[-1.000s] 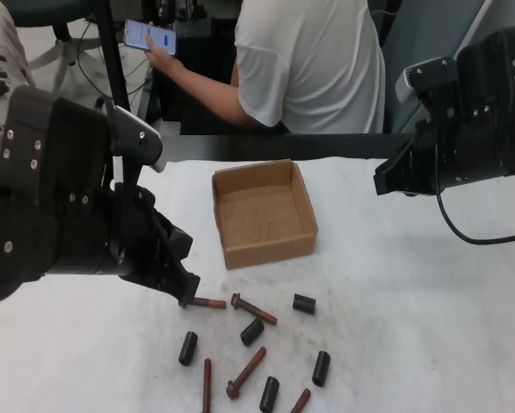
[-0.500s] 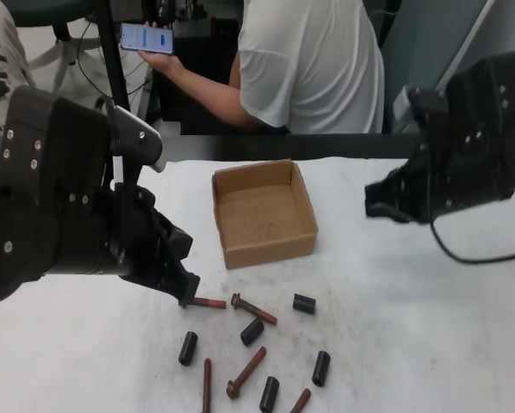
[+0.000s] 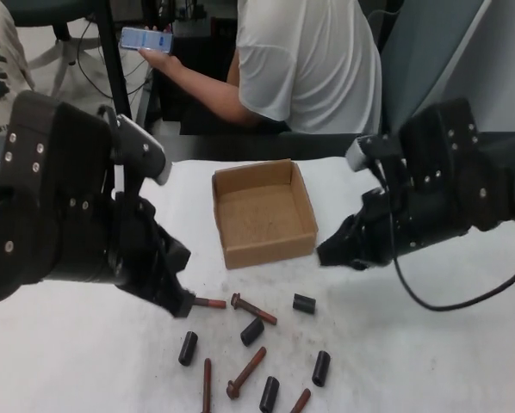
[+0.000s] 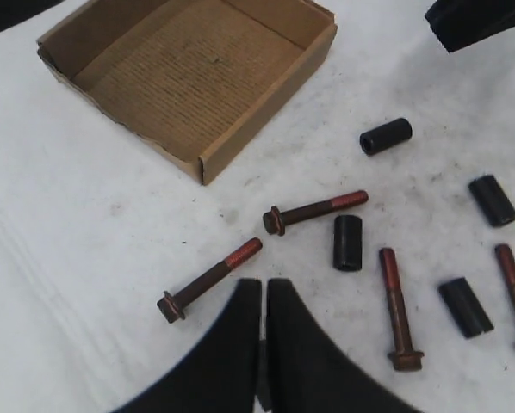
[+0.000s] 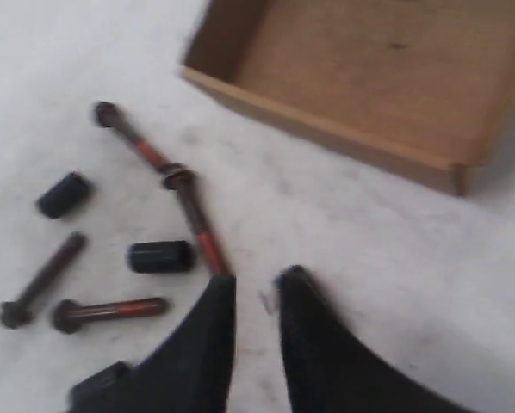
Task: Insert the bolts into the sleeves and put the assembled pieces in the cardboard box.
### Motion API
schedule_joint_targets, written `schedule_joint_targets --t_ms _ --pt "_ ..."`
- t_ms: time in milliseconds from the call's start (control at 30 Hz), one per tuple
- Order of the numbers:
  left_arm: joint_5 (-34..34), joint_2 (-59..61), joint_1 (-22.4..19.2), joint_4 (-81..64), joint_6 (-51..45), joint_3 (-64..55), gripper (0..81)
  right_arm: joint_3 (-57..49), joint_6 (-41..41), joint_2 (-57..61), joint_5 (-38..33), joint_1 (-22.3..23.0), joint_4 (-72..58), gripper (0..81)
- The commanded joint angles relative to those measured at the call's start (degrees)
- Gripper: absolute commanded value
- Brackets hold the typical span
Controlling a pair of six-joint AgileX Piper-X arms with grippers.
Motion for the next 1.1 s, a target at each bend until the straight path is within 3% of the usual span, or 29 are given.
schedule_joint_targets --t_ms 0,33,100,167,400,467,533,600,733,900,1067 --pt "-0.2 1.6 0.2 1.3 5.1 -0.1 22.9 -1.7 0.8 -0.3 -17.4 1.7 0.7 38.0" --pt "-0.2 2.5 0.2 1.5 6.3 -0.1 33.2 -2.5 2.0 -0.3 -18.8 2.0 0.7 41.7" --pt "-0.2 4.7 0.2 1.5 6.2 -0.1 54.3 -4.5 3.0 -0.3 -20.8 2.7 0.9 39.8" --pt "-0.2 7.5 0.2 0.9 6.2 -0.1 64.8 -6.9 2.9 -0.3 -22.1 3.1 1.0 34.8" --pt "0.3 15.4 0.2 -2.2 8.0 -0.2 57.4 -13.9 -7.0 -0.3 -20.1 3.5 6.8 31.4" --pt "0.3 16.0 0.2 -1.2 8.8 -0.2 57.4 -15.8 -16.1 -0.3 -13.7 3.5 14.9 31.4" --pt "0.1 16.1 0.2 -0.2 7.1 -0.6 57.4 -17.0 -26.9 -0.3 -2.5 3.5 23.3 31.4" --pt "0.1 16.1 0.2 0.3 4.0 -1.5 57.4 -17.0 -29.7 -0.3 4.0 3.5 25.4 31.4" --pt "0.1 16.1 0.2 0.9 7.3 -3.6 57.4 -17.0 -27.0 -0.3 -1.7 3.0 25.6 30.2" --pt "-0.2 16.1 0.2 7.2 8.4 -7.6 57.4 -17.0 -30.8 -0.2 2.5 3.2 31.8 28.8" --pt "-0.2 15.6 0.5 9.8 8.6 -9.9 57.4 -14.3 -31.0 -0.2 0.3 3.5 30.9 28.8"
